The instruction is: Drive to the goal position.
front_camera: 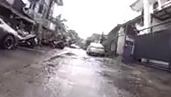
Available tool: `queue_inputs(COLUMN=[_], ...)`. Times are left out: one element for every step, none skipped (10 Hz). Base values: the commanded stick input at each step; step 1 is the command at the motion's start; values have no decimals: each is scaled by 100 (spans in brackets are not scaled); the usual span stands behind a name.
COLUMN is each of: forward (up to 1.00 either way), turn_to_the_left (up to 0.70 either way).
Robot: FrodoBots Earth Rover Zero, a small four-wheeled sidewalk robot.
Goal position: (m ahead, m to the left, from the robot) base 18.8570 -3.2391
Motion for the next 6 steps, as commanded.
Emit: queue_inputs(forward=[100, 100, 100, 100, 100, 100], turn_to_the_left=[0, 0, 0, 0, 0, 27])
